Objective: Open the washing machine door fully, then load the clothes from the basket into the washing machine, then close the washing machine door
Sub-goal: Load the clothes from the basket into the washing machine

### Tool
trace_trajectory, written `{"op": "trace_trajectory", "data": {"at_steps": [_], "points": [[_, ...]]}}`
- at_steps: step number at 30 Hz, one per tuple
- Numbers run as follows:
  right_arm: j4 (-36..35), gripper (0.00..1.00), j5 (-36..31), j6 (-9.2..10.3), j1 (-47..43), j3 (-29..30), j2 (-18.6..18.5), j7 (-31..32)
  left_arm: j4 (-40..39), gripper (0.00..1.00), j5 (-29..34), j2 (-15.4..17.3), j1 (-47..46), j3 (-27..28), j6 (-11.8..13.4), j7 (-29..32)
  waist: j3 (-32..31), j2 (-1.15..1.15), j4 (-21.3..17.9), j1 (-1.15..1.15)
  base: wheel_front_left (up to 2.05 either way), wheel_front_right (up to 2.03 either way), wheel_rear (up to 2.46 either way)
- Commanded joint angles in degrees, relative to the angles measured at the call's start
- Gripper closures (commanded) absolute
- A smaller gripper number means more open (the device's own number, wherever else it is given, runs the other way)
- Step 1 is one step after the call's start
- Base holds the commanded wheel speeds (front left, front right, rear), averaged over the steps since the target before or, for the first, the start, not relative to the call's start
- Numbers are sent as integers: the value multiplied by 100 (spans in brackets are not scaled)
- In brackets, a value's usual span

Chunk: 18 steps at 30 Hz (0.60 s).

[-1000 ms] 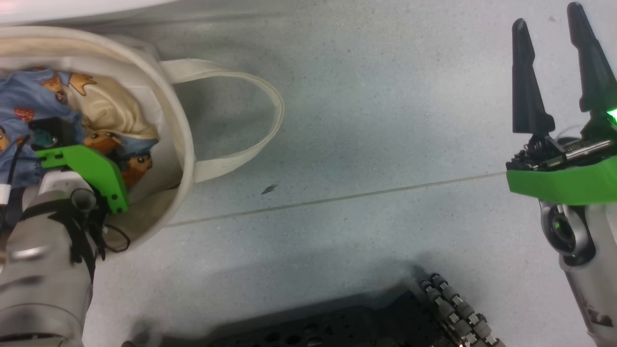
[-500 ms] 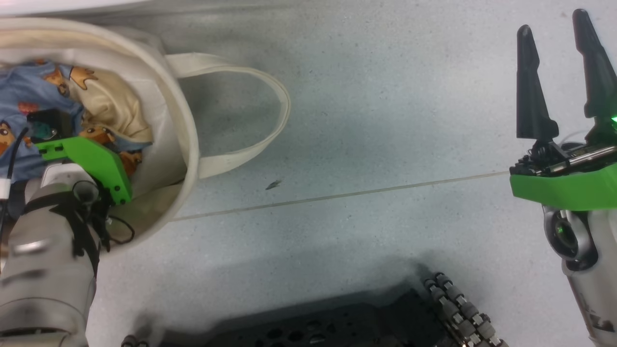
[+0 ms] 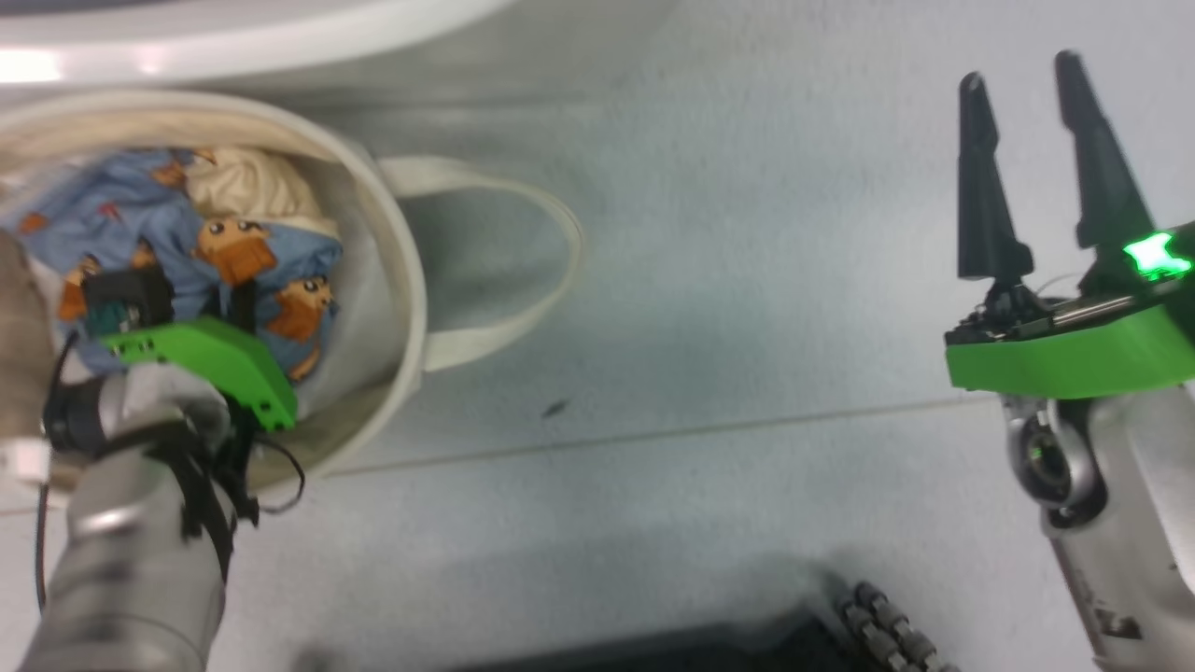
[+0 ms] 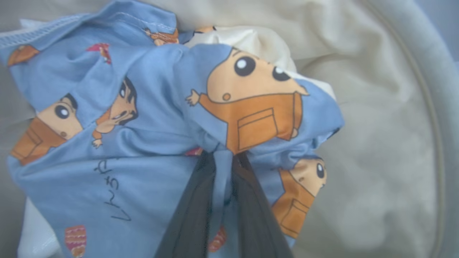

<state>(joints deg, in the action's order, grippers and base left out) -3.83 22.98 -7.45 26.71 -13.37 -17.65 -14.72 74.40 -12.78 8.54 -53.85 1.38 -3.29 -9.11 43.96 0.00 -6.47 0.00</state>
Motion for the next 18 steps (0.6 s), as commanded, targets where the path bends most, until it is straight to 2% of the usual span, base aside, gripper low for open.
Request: {"op": "trace_trajectory", "data": {"at_steps": [1,4,8,18], "points": [[-114,0,58,-3,-179,-89,25,-28,-44,100,-16,184,286,71,-31,-145,-325,0,129,0,0,0,0],[72,0,155,-3,-253,-152,105,-28,-65,100,-20,123,511,15,-168,-457,-742,0,247,0,0,0,0],[296,0,282,-3,-407,-206,192,-28,-354,100,-140,24,873,60,-304,-579,-1344,0,418,0,0,0,0],[641,0,538,-3,-987,-376,413,-28,-2863,100,-138,-158,2235,234,-410,-587,-2671,0,684,0,0,0,0]]}}
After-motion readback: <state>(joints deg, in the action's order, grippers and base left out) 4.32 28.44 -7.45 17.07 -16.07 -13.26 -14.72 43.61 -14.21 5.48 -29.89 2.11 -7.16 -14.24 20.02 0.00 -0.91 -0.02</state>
